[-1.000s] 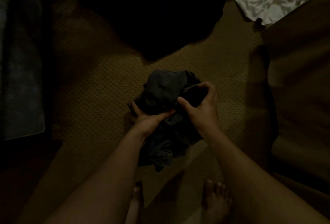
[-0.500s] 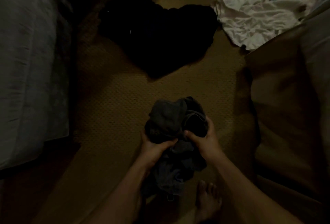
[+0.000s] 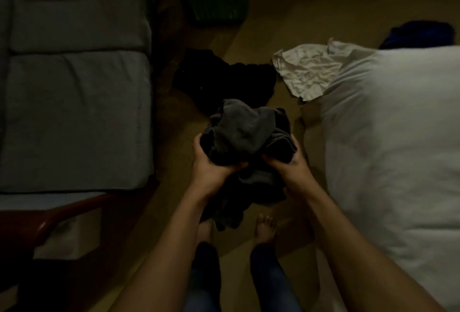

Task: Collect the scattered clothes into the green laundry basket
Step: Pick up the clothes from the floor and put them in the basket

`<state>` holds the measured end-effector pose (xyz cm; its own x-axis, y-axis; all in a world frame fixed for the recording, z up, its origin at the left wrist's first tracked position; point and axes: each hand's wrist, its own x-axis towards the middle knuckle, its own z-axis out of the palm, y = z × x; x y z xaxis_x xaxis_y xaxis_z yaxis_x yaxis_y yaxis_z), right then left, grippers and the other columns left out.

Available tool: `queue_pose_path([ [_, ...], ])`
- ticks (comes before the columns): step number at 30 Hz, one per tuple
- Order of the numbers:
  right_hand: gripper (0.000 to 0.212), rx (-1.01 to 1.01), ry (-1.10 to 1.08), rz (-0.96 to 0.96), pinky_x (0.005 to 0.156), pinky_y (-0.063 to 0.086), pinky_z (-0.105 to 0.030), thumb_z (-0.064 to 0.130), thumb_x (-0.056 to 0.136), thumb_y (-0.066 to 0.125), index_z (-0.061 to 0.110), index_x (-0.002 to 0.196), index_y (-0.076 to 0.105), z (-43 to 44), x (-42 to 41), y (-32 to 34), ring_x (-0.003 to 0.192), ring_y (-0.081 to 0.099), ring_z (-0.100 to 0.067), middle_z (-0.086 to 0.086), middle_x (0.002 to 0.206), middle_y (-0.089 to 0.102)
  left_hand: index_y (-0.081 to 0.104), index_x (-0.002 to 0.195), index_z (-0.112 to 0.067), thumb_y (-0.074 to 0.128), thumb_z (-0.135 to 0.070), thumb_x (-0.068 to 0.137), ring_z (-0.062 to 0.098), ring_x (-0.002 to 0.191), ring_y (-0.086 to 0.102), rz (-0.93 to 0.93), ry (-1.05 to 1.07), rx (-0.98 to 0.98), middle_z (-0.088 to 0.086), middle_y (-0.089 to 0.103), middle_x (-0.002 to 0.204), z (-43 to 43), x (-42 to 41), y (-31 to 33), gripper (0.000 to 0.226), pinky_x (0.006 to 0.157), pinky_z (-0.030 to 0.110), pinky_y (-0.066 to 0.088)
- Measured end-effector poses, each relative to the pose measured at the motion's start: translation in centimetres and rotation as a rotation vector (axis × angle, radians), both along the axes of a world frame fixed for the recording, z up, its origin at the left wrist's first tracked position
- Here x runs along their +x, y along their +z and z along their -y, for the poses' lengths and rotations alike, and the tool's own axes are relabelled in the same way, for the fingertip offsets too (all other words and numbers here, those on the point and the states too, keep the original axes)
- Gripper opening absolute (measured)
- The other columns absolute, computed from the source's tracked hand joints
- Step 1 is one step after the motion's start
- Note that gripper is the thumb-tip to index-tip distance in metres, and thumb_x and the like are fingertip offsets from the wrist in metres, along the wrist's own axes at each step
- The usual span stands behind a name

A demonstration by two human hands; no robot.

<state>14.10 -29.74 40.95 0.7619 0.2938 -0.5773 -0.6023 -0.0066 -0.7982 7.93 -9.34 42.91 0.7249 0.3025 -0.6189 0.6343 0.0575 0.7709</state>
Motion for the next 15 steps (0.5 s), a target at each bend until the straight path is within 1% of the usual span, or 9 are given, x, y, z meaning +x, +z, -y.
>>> queue_pose_path([
  [2,0.072,0.016,0.025,0.014,0.090,0.058,-0.034,0.006,0.085,0.075,0.025,0.147,0.042,0.0,1.1,5.5,0.123,0.063,-0.017,0.000,0.136,0.061,0.033,0.144,-0.037,0.098,-0.028,0.058,0.002,0.114,0.059,0.071,-0.004,0.033,-0.018,0.055,0.131,-0.1,1.1,6.0,0.107,0.075,0.017,0.056],
  [4,0.072,0.031,0.038,0.043,0.087,0.058,-0.029,0.006,0.083,0.076,0.026,0.145,0.045,-0.3,2.1,9.7,0.120,0.064,-0.015,0.002,0.134,0.063,0.037,0.140,-0.038,0.098,-0.027,0.059,0.001,0.113,0.060,0.088,0.007,0.067,-0.015,0.055,0.132,-0.5,1.9,9.9,0.101,0.072,0.013,0.055],
  [5,0.072,0.029,0.035,0.063,0.086,0.057,-0.027,0.007,0.082,0.076,0.026,0.144,0.045,-0.6,2.6,11.8,0.119,0.064,-0.014,0.002,0.133,0.064,0.037,0.139,-0.039,0.099,-0.031,0.057,0.004,0.115,0.059,0.099,0.016,0.094,-0.013,0.055,0.133,-0.9,2.3,11.7,0.103,0.074,0.016,0.056],
  [8,0.073,0.006,0.073,0.123,0.085,0.055,-0.021,0.003,0.083,0.075,0.023,0.146,0.043,-1.5,4.4,16.3,0.116,0.064,-0.009,0.004,0.131,0.063,0.032,0.143,-0.047,0.100,-0.053,0.045,0.020,0.124,0.056,0.084,0.017,0.243,-0.004,0.047,0.142,-2.1,4.0,15.7,0.119,0.090,0.043,0.059],
  [9,0.074,0.006,0.081,0.142,0.085,0.054,-0.020,0.001,0.083,0.076,0.020,0.146,0.043,-1.9,5.3,17.5,0.116,0.064,-0.007,0.003,0.131,0.063,0.031,0.144,-0.047,0.099,-0.054,0.045,0.022,0.122,0.055,0.084,0.005,0.290,-0.001,0.045,0.142,-2.6,4.9,16.8,0.120,0.092,0.045,0.057],
  [10,0.074,-0.012,0.087,0.169,0.085,0.054,-0.018,0.003,0.082,0.077,0.018,0.145,0.043,-2.7,6.6,18.7,0.114,0.064,-0.006,0.003,0.129,0.062,0.030,0.144,-0.044,0.099,-0.052,0.048,0.020,0.116,0.054,0.089,0.002,0.323,-0.001,0.042,0.139,-3.3,6.0,17.9,0.118,0.090,0.041,0.056],
  [12,0.074,-0.049,0.086,0.195,0.084,0.053,-0.016,0.014,0.078,0.078,0.018,0.143,0.044,-4.3,9.4,20.5,0.112,0.064,-0.003,0.003,0.127,0.062,0.029,0.143,-0.040,0.098,-0.043,0.055,0.015,0.105,0.051,0.123,-0.017,0.350,-0.003,0.038,0.131,-4.5,9.0,20.1,0.112,0.083,0.035,0.053],
  [14,0.077,-0.114,0.059,0.224,0.086,0.053,-0.018,0.022,0.076,0.082,0.020,0.143,0.045,-7.0,13.6,22.8,0.114,0.064,-0.007,0.003,0.127,0.062,0.029,0.142,-0.039,0.098,-0.042,0.055,0.018,0.112,0.056,0.175,-0.027,0.286,-0.003,0.046,0.134,-7.3,13.8,22.1,0.111,0.085,0.039,0.057],
  [15,0.079,-0.140,0.049,0.238,0.090,0.053,-0.023,0.026,0.074,0.085,0.020,0.142,0.046,-7.9,15.0,23.2,0.116,0.063,-0.012,0.000,0.128,0.062,0.030,0.141,-0.039,0.098,-0.042,0.054,0.020,0.116,0.058,0.188,-0.033,0.259,-0.004,0.051,0.134,-8.2,15.7,22.6,0.110,0.089,0.042,0.058],
])
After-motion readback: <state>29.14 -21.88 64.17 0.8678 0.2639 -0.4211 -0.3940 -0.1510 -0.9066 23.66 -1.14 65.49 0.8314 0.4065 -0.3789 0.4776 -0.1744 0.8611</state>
